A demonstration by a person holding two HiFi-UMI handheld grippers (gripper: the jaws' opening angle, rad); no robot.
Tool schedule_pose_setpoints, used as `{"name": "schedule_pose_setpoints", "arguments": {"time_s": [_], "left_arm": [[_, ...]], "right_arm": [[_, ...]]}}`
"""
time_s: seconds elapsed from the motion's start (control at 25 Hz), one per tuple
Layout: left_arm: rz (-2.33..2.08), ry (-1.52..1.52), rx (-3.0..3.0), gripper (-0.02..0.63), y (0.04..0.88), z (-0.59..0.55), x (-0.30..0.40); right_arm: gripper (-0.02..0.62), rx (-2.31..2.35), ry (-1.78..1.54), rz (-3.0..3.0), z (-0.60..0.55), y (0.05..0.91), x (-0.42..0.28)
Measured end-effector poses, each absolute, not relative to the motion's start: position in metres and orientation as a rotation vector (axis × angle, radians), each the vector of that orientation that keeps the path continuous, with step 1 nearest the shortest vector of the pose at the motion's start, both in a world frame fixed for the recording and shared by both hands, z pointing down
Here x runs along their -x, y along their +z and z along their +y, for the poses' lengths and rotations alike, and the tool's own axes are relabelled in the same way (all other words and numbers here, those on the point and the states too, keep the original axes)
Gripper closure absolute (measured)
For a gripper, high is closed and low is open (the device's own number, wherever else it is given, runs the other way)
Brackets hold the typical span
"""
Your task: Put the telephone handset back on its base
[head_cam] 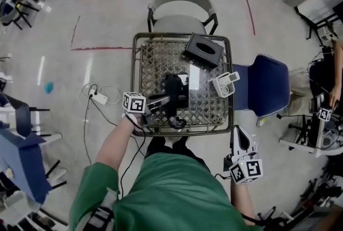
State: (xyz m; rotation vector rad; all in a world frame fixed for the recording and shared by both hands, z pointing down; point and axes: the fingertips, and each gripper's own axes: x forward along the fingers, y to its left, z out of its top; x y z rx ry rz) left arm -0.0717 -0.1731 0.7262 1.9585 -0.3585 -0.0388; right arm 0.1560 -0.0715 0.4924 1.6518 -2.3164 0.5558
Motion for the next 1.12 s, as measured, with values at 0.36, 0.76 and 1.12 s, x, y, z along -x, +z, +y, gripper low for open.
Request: {"name": "schedule_pose_setpoints", "arguments": {"time_s": [0.36,0.76,1.12], "left_arm": [[-0.226,0.010,-1.913,0.526,0.774,-0.199,0.071],[-0.233,0.083,-1.866,0.526,0.807,-0.204,0.063],[-0.221,0.075,-1.855,0.526,0.815,-0.203,0.073]], "right_arm": [[0.580,-1.727,0.602,-2.162,-0.059,0.505,-0.130],[0.580,-1.707,0.614,-2.181,-0.070,0.508,-0.093],[0.580,-1.688,0.620,-2.198,-0.070,0.507,-0.088]]}}
